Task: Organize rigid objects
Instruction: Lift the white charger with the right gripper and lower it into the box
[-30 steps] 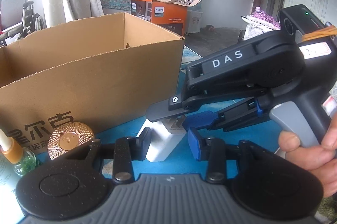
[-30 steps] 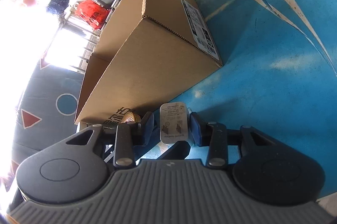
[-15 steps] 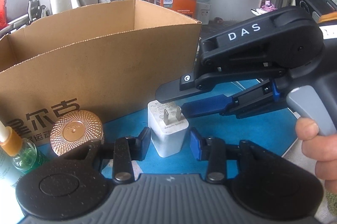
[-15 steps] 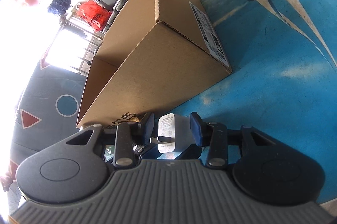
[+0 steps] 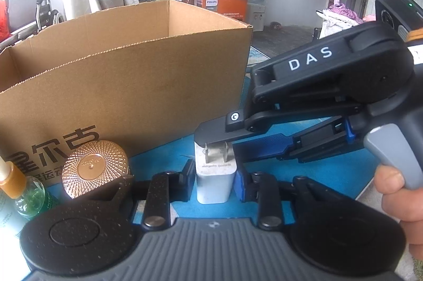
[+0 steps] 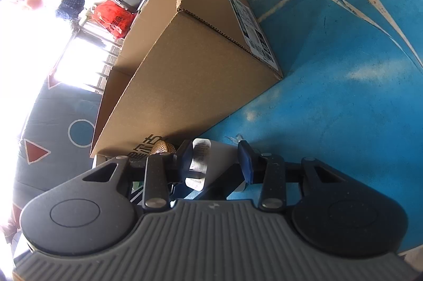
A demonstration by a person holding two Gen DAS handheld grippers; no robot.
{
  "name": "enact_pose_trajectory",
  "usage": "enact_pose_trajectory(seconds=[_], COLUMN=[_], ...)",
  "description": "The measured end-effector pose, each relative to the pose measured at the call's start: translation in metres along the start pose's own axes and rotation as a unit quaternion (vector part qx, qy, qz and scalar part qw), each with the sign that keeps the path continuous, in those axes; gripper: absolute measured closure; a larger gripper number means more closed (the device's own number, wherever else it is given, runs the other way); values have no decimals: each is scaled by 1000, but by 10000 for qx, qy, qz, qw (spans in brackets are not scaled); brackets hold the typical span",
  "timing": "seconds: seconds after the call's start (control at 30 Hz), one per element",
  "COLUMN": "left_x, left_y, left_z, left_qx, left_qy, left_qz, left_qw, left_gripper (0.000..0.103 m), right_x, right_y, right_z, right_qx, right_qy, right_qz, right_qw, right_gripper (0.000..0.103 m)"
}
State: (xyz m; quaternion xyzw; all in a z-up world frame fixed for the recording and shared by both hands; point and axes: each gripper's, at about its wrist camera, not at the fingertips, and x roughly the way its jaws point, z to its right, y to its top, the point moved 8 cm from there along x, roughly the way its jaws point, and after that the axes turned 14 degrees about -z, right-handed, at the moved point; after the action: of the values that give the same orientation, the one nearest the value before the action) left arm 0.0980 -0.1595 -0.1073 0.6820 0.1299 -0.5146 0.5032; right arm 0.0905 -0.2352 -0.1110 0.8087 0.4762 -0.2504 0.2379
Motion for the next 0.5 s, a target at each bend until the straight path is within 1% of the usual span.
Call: enact_pose_trajectory(seconds=[0.23,0.37,0.5], left_x=[-21,-48,-79], left_y=[1,7,25], left_z=[5,9,9], left_qx=[122,246,300], left_qy=[133,306,509], left_qz=[157,404,737], left_qw=[9997,9984,9955], left_gripper=[73,73,73], right_x=[-14,-32,-55], right_y=[-7,-11,-7], right_z=[-8,-30,-60], right_qx=[-100,-328,-656], right_qy=[104,245,425], right_qz=[139,343,567], right_qw=[9998,9986,9953], right_gripper=[67,66,66])
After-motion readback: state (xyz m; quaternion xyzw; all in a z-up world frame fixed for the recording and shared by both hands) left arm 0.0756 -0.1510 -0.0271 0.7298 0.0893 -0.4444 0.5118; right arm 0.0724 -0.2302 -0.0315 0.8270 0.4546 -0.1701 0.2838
